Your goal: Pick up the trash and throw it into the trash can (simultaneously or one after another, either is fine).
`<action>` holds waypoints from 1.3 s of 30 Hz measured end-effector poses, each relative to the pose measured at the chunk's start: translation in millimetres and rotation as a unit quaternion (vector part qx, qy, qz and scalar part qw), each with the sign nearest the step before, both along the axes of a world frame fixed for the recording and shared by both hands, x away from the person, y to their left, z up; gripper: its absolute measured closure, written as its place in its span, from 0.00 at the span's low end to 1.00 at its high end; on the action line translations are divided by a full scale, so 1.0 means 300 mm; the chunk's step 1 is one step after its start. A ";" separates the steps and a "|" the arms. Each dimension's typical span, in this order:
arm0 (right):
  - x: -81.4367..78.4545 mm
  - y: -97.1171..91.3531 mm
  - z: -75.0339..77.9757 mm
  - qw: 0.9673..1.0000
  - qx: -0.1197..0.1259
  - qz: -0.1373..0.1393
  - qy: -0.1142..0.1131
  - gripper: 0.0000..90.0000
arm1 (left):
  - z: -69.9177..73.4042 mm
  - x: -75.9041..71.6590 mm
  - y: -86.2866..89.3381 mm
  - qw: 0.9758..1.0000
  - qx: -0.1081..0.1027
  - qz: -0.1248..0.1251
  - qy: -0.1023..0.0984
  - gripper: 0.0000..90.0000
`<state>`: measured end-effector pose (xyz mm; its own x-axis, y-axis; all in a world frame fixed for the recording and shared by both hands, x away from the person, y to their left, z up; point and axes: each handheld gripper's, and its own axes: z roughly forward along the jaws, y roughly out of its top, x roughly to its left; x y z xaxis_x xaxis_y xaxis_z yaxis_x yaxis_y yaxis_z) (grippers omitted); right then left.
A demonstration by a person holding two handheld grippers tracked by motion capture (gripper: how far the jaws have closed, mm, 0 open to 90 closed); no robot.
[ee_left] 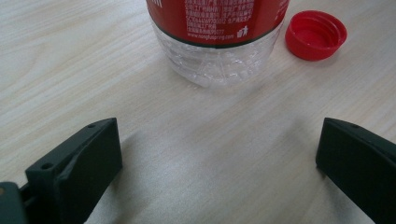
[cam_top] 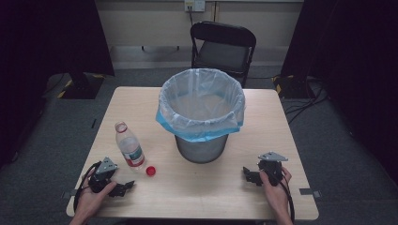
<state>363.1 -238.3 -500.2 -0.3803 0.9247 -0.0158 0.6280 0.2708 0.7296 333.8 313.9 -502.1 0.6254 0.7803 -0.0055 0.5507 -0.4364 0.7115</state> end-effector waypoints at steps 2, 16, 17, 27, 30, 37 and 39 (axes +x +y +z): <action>0.000 0.000 0.000 1.000 0.000 0.000 0.000 0.10 | 0.002 0.001 0.001 1.000 0.003 -0.001 0.000 0.01; 0.000 0.000 0.000 1.000 0.000 0.000 0.000 0.10 | 0.044 -0.016 0.017 0.999 -0.047 0.006 -0.016 0.18; 0.000 0.000 0.000 1.000 0.000 0.000 0.000 0.10 | 0.048 -0.017 0.019 0.998 -0.056 0.007 -0.021 0.18; 0.000 0.000 0.000 1.000 0.000 0.000 0.000 0.10 | 0.099 -0.017 0.012 0.992 -0.109 0.012 -0.064 0.18; 0.001 -0.001 0.000 1.000 0.000 0.001 0.001 0.10 | 0.111 -0.004 0.007 0.991 -0.118 0.010 -0.067 0.18; 0.003 -0.002 0.000 1.000 -0.001 0.003 0.000 0.10 | 0.139 0.048 -0.039 0.992 -0.095 -0.008 -0.078 0.17; 0.003 -0.002 0.000 1.000 -0.001 0.003 0.000 0.10 | 0.140 0.059 -0.048 0.993 -0.089 -0.009 -0.077 0.17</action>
